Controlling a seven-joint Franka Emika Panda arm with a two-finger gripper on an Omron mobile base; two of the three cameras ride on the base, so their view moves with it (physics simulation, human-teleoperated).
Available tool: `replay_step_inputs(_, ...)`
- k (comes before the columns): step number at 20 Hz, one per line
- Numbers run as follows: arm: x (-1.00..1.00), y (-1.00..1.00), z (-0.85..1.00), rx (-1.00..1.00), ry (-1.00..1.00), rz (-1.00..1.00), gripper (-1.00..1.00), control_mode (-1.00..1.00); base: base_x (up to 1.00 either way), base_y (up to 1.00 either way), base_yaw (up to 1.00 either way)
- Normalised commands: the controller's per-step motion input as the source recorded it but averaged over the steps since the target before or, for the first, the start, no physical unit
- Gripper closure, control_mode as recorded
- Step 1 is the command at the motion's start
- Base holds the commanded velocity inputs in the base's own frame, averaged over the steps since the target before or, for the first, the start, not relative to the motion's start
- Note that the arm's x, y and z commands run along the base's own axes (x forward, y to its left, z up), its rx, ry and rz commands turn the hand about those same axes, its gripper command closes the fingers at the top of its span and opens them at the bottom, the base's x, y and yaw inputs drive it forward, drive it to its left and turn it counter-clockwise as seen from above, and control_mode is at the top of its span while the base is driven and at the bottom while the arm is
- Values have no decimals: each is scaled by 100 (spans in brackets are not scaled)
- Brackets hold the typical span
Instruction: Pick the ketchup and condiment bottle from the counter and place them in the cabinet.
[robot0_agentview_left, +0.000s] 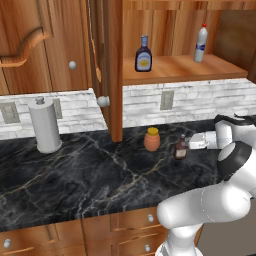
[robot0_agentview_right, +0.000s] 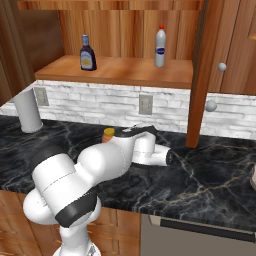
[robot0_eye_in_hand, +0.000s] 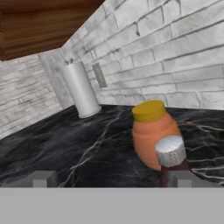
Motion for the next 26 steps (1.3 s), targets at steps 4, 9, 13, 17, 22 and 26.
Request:
replay_step_inputs(4,0,-5,0,7,-7,0,-100,-100,0,0,0)
replay_step_inputs(9,0,0,0,3,-3,0,-100,-100,0,0,0)
replay_step_inputs(13,0,0,0,2,0,0,-100,-100,0,0,0)
replay_step_inputs(17,0,-2,0,3,0,0,-100,-100,0,0,0)
replay_step_inputs(22,0,-11,2,8,-5,-4,-100,-100,0,0,0)
replay_step_inputs(26,0,-5,0,6,-6,-4,-100,-100,0,0,0)
